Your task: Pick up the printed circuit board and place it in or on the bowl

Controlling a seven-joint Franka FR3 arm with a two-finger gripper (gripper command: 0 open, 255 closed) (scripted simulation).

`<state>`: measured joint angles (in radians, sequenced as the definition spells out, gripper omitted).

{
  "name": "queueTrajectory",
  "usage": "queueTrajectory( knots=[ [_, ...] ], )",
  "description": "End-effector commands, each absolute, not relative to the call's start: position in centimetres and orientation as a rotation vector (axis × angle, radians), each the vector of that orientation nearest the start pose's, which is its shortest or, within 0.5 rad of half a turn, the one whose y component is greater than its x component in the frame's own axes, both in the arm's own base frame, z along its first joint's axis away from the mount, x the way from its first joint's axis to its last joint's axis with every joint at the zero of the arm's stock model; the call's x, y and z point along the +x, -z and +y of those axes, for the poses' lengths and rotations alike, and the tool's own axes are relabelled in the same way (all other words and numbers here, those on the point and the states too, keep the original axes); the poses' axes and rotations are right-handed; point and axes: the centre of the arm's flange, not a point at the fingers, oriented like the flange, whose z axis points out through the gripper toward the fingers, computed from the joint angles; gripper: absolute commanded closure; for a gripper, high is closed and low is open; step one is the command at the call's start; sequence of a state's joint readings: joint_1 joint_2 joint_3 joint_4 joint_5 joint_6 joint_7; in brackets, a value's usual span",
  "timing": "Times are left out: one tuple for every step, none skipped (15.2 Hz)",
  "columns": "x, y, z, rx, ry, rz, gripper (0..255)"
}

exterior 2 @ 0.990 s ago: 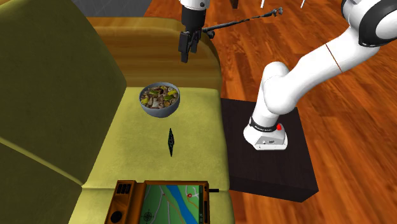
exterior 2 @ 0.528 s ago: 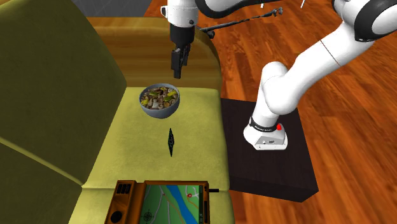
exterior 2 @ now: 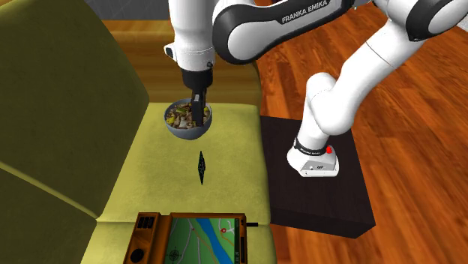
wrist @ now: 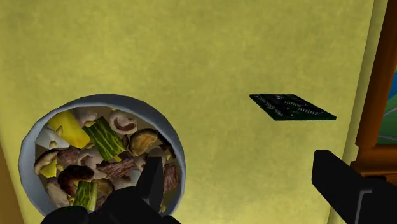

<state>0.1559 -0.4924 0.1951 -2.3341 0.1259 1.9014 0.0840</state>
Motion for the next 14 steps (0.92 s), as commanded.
queueTrajectory(
  knots=[
    [38.0, -50.5, 18.5, -3.090, 0.056, -0.415, 0],
    [38.1, -49.8, 19.7, -3.091, 0.048, -0.460, 0],
    [38.1, -49.1, 20.9, -3.092, 0.040, -0.505, 0],
    [38.0, -48.4, 22.2, -3.092, 0.032, -0.550, 0],
    [37.9, -47.7, 23.4, -3.091, 0.024, -0.595, 0],
    [37.8, -46.9, 24.6, -3.090, 0.016, -0.640, 0],
    [37.7, -46.2, 25.8, -3.088, 0.008, -0.685, 0],
    [37.6, -46.1, 26.0, -3.088, 0.007, -0.691, 0],
    [37.7, -45.5, 25.9, -3.088, 0.007, -0.691, 0],
    [37.7, -45.0, 25.9, -3.088, 0.007, -0.691, 0],
    [37.7, -44.5, 25.9, -3.088, 0.007, -0.691, 0],
    [37.7, -44.0, 25.9, -3.088, 0.007, -0.691, 0],
    [37.7, -43.4, 25.9, -3.088, 0.007, -0.691, 0],
    [37.7, -42.9, 25.9, -3.088, 0.007, -0.691, 0]
  ],
)
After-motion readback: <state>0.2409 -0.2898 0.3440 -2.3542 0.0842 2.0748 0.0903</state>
